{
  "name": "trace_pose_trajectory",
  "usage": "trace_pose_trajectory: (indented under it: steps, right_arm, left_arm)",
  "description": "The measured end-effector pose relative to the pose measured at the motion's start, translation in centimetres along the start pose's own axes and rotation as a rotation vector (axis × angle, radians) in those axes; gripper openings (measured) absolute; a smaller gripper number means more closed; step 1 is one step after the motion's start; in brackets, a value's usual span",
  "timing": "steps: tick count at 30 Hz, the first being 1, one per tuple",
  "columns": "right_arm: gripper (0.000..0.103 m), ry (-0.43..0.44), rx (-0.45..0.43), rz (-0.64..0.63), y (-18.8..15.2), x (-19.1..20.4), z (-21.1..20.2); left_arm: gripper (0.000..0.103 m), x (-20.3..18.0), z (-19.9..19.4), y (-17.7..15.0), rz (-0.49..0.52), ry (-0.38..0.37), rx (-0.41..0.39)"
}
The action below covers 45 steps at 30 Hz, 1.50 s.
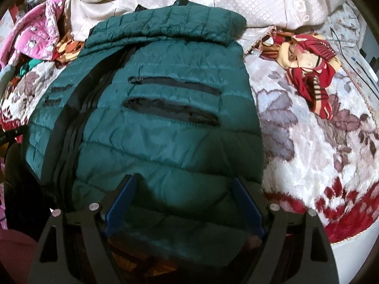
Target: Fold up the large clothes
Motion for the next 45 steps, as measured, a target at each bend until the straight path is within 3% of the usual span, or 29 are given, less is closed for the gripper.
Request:
trace_pose_trajectory:
  steps: [3, 6, 10, 14, 17, 22, 27, 36, 41, 44, 45]
  right_arm:
    - [0.087, -0.013, 0.004, -0.006, -0.4, -0.4, -0.3]
    - [0.087, -0.026, 0.000, 0.012, -0.5, -1.2, -0.7]
    - [0.088, -0.037, 0.010, 0.044, -0.5, -2.6, -0.6]
    - [0.088, 0.052, 0.028, 0.105, -0.6, -3.4, 0.1]
    - [0.089, 0.099, 0.047, 0.092, -1.0, -3.0, 0.5]
    - [0.090, 0.211, 0.031, 0.055, -1.0, -2.2, -0.2]
    - [0.092, 0.192, 0.055, 0.081, -1.0, -2.9, 1.2]
    - [0.095, 0.155, 0.107, 0.037, -0.9, -3.5, 1.7]
    - [0.095, 0.218, 0.131, 0.095, -1.1, -3.9, 2.2]
    - [0.089, 0.275, 0.125, 0.026, -1.5, -2.3, 1.5]
    - [0.081, 0.287, 0.110, 0.004, -1.5, -1.9, 1.1]
  left_arm:
    - [0.024, 0.3, 0.5, -0.1, -0.036, -0.032, 0.006]
    - [0.036, 0.1, 1.1, -0.1, -0.061, -0.067, 0.006]
    - [0.039, -0.6, 1.7, -0.2, -0.039, -0.068, 0.015]
    - [0.043, -0.9, 1.8, -0.4, -0.007, -0.070, 0.013]
    - [0.043, -0.5, 1.8, -0.4, -0.002, -0.076, 0.029]
    - [0.043, 0.3, 1.8, -0.5, -0.080, -0.097, 0.033]
    - [0.043, -1.1, 1.8, -0.9, 0.008, -0.042, 0.022]
    - [0.043, -0.9, 1.9, -1.0, -0.007, -0.040, 0.024]
    - [0.044, -0.9, 2.0, -1.1, -0.007, -0.037, 0.028]
    - [0.045, -1.1, 2.1, -1.1, 0.002, -0.026, 0.029]
    - [0.045, -1.2, 2.1, -1.1, 0.010, -0.020, 0.029]
Point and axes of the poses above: each gripper's, at about its wrist camera, not at the fingertips, and z roughly the way its jaws point, x to its left, y to its top, the point moved 5 cm from there along z, roughly the way its jaws point, and after that the axes turned 10 degrees about z, right-handed, at the moved point
